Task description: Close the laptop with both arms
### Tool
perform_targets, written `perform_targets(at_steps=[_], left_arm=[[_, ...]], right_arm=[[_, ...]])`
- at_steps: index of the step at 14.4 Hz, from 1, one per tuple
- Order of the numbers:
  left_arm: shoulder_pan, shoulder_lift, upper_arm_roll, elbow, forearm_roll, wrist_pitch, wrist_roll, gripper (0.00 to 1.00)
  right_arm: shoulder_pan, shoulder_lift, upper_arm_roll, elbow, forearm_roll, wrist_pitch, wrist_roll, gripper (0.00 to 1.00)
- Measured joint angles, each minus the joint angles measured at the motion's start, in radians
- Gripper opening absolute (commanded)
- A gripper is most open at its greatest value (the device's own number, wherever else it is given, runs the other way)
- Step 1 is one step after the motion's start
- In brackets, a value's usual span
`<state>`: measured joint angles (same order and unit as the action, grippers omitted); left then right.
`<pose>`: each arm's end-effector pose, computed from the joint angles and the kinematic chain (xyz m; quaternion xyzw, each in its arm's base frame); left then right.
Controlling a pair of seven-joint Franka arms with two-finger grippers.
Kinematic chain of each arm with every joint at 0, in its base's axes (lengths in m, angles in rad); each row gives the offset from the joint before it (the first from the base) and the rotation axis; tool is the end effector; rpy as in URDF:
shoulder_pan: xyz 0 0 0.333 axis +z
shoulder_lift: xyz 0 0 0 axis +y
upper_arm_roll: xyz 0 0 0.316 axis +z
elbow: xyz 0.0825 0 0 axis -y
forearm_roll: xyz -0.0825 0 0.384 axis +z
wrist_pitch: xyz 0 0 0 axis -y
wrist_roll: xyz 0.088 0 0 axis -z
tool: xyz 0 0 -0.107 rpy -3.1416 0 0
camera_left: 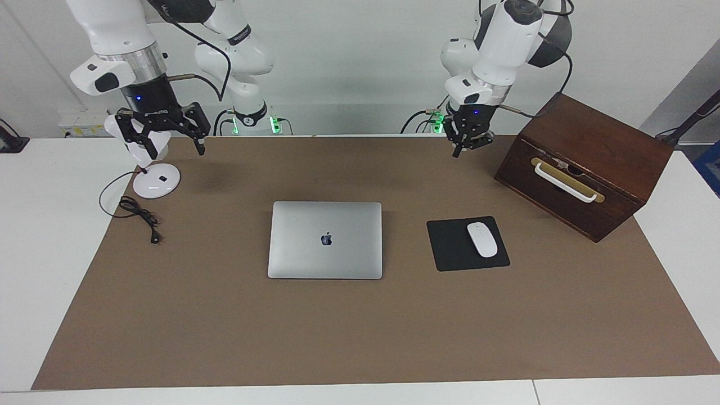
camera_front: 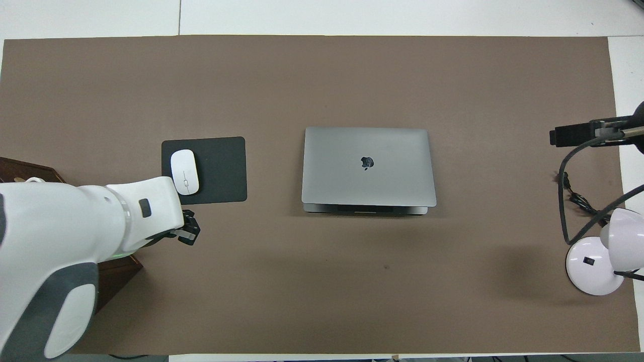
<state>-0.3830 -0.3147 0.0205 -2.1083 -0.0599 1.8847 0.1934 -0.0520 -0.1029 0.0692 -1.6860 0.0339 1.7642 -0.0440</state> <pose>0.4389 -0.1702 0.5562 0.9622 -0.2667 0.0426 0.0358 0.5403 0.0143 0.6441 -0.9954 -0.0289 -0.0905 0.0121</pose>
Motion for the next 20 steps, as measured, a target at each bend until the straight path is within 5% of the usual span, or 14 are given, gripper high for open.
perform_targets(at_steps=[15,20], left_arm=[[0.39,-0.01,0.002,0.149,0.031,-0.112,0.003,1.0],[0.391,0.104,0.0,0.348,0.031,-0.242,-0.003,1.0]], right_arm=[[-0.007,-0.011,-0.005,0.009,-0.001,-0.001,0.0,1.0],[-0.007,-0.014,-0.012,0.009,-0.001,-0.017,0.0,1.0]])
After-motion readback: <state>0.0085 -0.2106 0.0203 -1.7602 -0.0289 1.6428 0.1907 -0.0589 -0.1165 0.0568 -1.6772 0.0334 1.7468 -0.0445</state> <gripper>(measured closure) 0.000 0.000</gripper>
